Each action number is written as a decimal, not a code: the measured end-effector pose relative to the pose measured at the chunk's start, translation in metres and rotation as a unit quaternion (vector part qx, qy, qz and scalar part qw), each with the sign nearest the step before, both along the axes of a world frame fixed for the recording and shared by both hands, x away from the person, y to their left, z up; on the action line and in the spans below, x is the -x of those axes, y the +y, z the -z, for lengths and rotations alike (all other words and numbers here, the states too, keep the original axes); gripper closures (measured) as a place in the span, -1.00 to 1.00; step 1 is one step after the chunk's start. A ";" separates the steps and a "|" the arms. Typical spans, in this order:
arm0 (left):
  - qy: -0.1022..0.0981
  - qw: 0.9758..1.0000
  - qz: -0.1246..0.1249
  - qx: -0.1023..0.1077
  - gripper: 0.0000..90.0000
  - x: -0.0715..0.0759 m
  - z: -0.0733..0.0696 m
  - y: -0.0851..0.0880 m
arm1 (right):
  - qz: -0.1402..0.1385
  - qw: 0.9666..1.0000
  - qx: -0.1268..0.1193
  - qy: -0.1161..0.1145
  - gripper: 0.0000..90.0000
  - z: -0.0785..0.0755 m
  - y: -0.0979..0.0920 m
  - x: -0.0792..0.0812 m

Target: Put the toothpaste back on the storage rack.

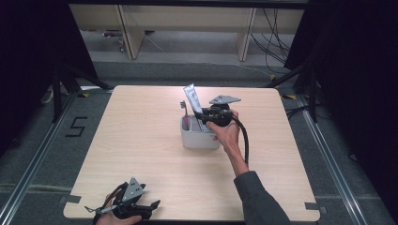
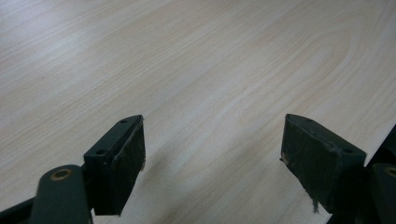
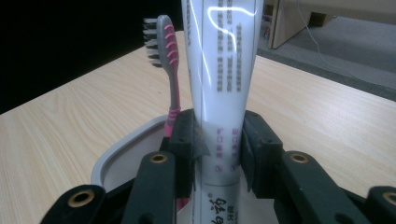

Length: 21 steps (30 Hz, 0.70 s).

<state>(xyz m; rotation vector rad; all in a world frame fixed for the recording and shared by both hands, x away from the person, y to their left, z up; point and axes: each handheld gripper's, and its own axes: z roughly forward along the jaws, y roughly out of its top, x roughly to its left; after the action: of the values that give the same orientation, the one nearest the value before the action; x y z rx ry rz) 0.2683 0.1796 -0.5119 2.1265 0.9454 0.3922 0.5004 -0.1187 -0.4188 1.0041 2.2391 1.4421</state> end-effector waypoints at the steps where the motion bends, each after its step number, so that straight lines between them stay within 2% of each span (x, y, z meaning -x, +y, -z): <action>1: 0.000 1.000 0.001 -0.001 -0.52 0.000 0.000 0.000 | -0.003 1.000 0.008 -0.005 0.51 0.000 0.000 0.000; 2: 0.000 1.000 0.000 -0.001 -0.52 0.000 0.000 0.000 | -0.004 1.000 0.009 -0.012 0.51 0.001 0.001 0.000; 4: 0.000 1.000 0.001 -0.002 -0.52 0.000 0.000 0.000 | -0.002 1.000 0.014 -0.004 0.52 0.002 0.003 0.002; 6: 0.000 1.000 0.001 -0.002 -0.52 0.000 0.000 0.000 | -0.006 0.999 0.033 0.003 0.53 0.003 0.004 0.004; 9: 0.000 1.000 0.001 -0.002 -0.52 0.000 0.000 0.000 | -0.007 0.999 0.049 -0.009 0.53 0.005 0.006 0.005; 12: 0.001 1.000 0.001 -0.002 -0.52 0.000 0.000 0.000 | -0.011 0.997 0.070 -0.004 0.54 0.006 0.009 0.009; 17: 0.001 1.000 0.002 -0.003 -0.52 0.000 0.000 0.000 | -0.008 0.997 0.079 0.000 0.51 0.011 0.008 0.012; 18: 0.001 1.000 0.002 -0.003 -0.52 0.000 0.000 0.001 | 0.001 0.997 0.079 0.005 0.46 0.012 0.008 0.014; 19: 0.001 1.000 0.002 -0.003 -0.52 0.000 0.000 0.001 | 0.000 0.997 0.073 -0.002 0.44 0.013 0.007 0.014; 20: 0.001 1.000 0.001 -0.003 -0.52 0.000 0.000 0.001 | -0.001 0.999 0.046 -0.005 0.52 0.012 0.004 0.014; 21: 0.002 1.000 0.001 -0.003 -0.52 0.000 0.000 0.001 | -0.007 1.000 0.025 -0.017 0.43 0.009 0.001 0.014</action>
<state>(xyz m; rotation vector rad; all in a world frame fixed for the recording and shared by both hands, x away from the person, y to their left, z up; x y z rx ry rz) 0.2678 0.1801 -0.5120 2.1337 0.9448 0.3907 0.4865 -0.1177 -0.4280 0.9429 2.2504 1.3922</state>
